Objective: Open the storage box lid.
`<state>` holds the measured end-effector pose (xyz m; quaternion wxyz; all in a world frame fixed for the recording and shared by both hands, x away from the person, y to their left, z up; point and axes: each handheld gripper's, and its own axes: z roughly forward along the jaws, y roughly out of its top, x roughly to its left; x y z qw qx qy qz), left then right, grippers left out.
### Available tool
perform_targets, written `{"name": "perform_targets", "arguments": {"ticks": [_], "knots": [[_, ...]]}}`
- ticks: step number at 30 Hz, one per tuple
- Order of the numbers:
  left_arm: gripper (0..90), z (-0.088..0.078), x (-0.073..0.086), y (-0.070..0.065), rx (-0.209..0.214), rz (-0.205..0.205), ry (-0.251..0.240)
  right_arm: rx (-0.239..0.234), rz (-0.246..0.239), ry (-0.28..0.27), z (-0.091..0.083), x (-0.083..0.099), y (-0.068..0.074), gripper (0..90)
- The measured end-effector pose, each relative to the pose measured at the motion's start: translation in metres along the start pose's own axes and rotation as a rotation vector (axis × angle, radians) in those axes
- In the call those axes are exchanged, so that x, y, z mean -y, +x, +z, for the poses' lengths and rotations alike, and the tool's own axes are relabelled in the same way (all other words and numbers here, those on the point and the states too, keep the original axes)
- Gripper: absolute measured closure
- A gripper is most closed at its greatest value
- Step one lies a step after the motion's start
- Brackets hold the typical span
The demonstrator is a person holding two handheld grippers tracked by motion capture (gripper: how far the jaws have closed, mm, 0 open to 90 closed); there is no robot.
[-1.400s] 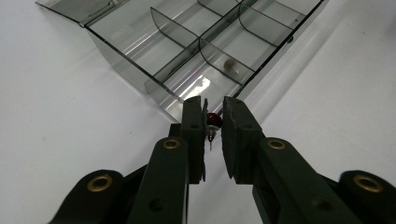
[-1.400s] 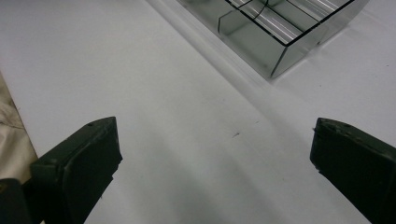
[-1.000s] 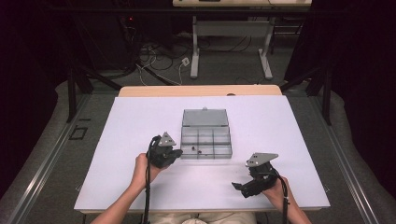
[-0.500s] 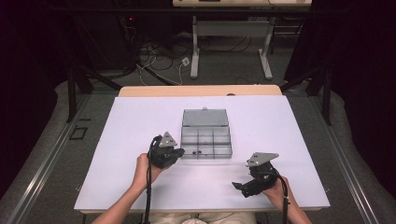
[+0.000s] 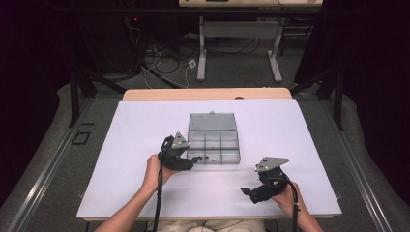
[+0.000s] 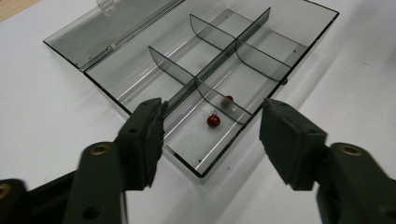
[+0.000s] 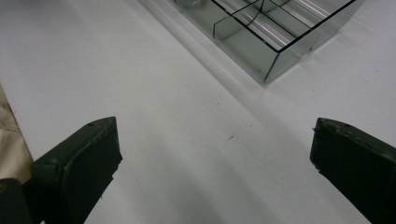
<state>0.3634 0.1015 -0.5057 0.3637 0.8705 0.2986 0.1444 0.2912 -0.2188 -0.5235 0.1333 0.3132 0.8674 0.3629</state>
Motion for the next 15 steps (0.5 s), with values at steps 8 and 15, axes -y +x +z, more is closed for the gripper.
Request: {"name": "perform_targets", "arguments": {"ticks": [8,15], "knots": [[23.5,0.008,-0.006,0.003,-0.009,0.002,0.013,0.010,-0.004,-0.013,0.000,0.000,-0.002,1.0],[18.5,0.013,-0.009,0.005,-0.006,-0.006,0.032,0.005,-0.007,-0.003,0.000,-0.001,-0.003,1.0]]}}
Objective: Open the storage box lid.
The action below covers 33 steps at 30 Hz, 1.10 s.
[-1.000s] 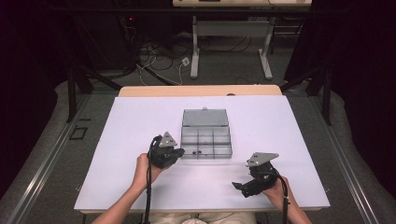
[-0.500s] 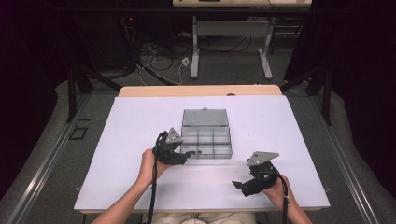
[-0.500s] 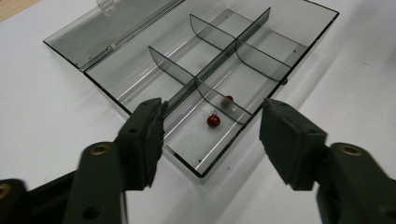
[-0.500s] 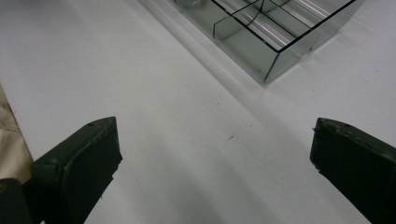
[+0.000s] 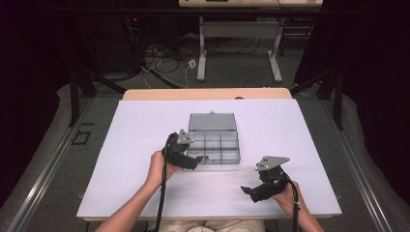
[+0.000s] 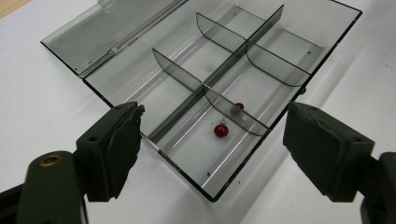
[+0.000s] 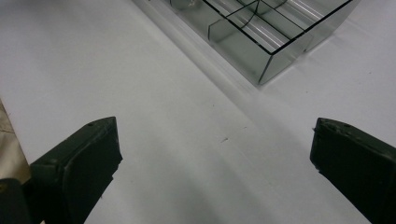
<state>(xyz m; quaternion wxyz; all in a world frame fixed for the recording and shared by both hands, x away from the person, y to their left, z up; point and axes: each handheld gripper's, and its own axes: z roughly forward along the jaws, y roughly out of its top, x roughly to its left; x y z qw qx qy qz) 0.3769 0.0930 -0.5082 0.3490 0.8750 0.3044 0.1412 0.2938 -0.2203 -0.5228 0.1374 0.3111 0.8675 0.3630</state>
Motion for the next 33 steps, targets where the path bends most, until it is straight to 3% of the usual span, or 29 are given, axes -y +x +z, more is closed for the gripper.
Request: {"name": "perform_targets", "arguments": {"ticks": [24,33], "knots": [[12.0,0.014,-0.016,0.001,-0.019,0.012,0.020,0.005,0.008,-0.003,-0.002,0.000,-0.001,1.0],[11.7,0.020,-0.023,0.000,-0.025,0.015,0.053,0.004,0.005,-0.004,-0.002,0.000,-0.001,1.0]]}}
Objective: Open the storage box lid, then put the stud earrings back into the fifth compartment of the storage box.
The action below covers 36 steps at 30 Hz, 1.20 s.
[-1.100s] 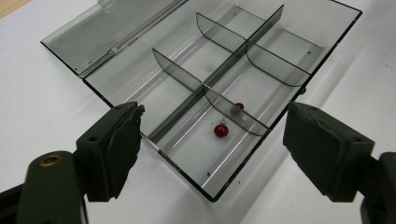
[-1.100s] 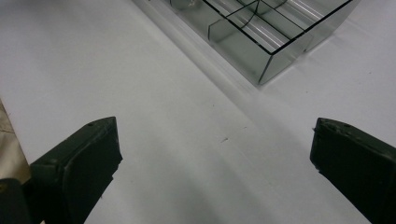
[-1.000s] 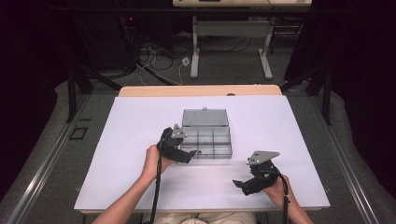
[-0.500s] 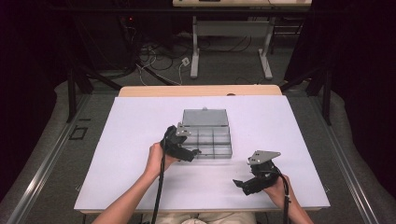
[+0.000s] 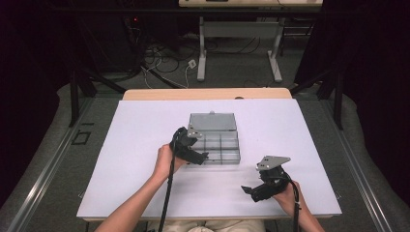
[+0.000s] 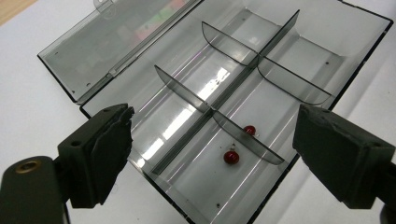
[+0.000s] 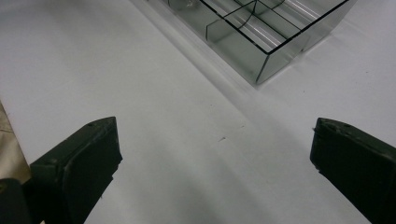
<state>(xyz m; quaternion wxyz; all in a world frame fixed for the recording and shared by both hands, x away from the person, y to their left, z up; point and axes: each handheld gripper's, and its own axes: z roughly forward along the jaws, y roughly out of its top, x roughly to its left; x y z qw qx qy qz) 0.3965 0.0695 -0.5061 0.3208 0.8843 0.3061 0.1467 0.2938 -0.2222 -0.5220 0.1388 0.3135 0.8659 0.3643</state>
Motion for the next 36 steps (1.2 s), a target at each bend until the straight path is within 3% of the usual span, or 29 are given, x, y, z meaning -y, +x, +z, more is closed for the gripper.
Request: {"name": "perform_targets", "arguments": {"ticks": [7,23,27,36], "knots": [[12.4,0.006,-0.007,0.002,-0.006,-0.019,0.026,-0.001,0.000,0.001,0.000,0.000,0.000,1.0],[17.1,0.025,-0.019,-0.002,-0.018,-0.003,0.089,-0.001,0.001,0.000,0.000,0.000,0.000,1.0],[20.6,0.028,-0.021,-0.003,-0.016,0.011,0.110,0.000,-0.001,-0.002,0.001,0.000,-0.001,1.0],[32.7,0.037,-0.019,-0.004,-0.008,-0.001,0.130,-0.001,-0.001,-0.002,0.001,0.000,-0.001,1.0]]}}
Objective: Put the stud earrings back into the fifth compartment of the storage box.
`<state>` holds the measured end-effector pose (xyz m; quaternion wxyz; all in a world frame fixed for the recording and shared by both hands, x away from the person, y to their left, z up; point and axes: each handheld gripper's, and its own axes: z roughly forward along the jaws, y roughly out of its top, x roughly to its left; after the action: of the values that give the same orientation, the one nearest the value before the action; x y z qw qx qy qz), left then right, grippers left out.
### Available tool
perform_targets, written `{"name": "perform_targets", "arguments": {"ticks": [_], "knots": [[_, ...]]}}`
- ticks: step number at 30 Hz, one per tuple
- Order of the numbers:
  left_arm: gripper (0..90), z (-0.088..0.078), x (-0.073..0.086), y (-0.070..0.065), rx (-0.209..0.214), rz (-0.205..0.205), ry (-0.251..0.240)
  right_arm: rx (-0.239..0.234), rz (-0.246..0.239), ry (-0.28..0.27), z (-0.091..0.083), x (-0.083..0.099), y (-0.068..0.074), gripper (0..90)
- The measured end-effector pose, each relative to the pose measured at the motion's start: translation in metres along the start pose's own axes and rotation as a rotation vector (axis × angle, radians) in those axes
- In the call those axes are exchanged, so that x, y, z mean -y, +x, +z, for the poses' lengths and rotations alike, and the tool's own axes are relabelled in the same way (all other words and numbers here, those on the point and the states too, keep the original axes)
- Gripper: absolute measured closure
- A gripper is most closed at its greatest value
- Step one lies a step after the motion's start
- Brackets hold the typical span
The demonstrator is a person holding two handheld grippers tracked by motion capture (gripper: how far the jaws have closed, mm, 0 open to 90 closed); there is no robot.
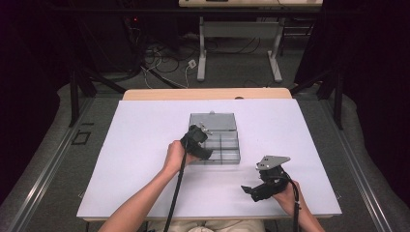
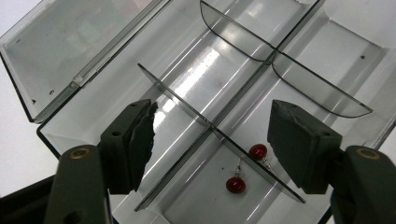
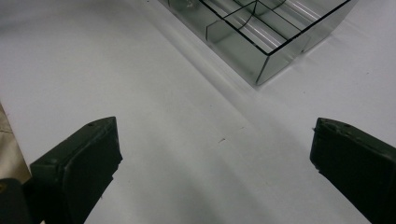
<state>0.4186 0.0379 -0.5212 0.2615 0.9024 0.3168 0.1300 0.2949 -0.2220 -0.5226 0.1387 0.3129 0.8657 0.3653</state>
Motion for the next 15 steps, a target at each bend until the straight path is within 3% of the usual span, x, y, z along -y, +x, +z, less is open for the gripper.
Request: {"name": "perform_targets", "arguments": {"ticks": [15], "knots": [[57.9,0.0078,0.0020,0.0005,0.020,-0.005,0.023,0.003,0.000,0.000,0.0007,0.0003,-0.0017,1.4]]}}
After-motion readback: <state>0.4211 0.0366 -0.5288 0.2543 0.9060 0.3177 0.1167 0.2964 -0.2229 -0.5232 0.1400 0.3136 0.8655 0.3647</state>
